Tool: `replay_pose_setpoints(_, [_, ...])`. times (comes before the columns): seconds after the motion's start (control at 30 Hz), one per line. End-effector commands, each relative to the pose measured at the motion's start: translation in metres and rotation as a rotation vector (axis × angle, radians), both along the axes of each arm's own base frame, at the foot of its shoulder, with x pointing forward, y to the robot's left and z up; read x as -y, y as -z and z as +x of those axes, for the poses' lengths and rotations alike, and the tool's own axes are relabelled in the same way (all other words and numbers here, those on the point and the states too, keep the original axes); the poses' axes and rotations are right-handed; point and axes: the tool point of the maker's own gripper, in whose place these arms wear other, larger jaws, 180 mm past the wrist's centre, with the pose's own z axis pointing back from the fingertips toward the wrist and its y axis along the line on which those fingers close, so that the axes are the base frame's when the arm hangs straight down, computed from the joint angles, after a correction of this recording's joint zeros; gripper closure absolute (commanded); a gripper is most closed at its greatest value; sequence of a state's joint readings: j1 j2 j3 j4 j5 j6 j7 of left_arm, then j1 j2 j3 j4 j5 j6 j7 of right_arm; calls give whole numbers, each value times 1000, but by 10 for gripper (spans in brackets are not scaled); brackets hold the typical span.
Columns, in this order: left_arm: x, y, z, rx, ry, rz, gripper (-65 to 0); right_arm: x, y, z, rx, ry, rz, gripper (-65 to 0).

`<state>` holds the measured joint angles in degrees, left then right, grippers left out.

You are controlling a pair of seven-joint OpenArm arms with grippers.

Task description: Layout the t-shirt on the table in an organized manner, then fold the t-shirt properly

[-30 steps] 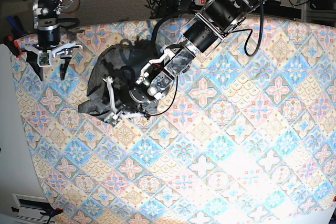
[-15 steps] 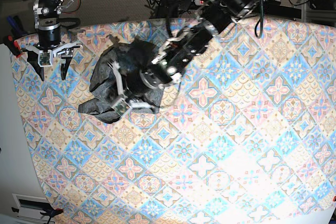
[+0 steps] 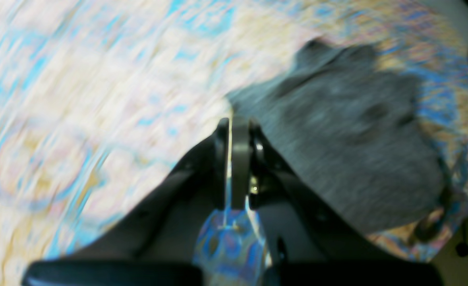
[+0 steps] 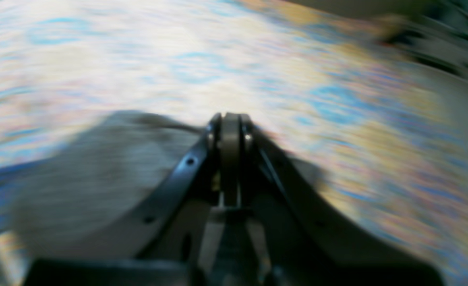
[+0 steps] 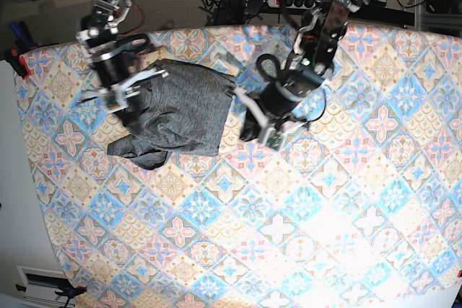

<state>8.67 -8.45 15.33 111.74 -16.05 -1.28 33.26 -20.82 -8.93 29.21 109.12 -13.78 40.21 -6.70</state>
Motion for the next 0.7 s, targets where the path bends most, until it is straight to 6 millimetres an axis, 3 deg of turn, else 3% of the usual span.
replay_pose_setpoints(0.0, [-1,-22,6,69,-11,-31,0,-5,-19,6,71,-15,23,0])
replay_pose_setpoints(0.1, [-12,-19,-2,64,-19,-8,0,-21,-13,7,54,-53,48,0])
replay_pose_setpoints(0.2, [-21,-13,-11,56,-9,26,0,-39,11,6,-8,-97,96,0])
replay_pose_setpoints(0.4, [-33,-10,-34,40,14,69,0,-53,85,-15,-216,-106,183,0])
replay_pose_setpoints(0.53, [-49,4,-48,-4,2,109,0,-59,133,-38,-362,-95,239,0])
replay_pose_setpoints(0.6, [-58,11,-54,-32,-23,115,0,-58,127,-28,-337,-96,237,0])
replay_pose_setpoints(0.67, [-62,16,-59,-50,-33,119,0,-51,103,-15,-261,-91,206,0])
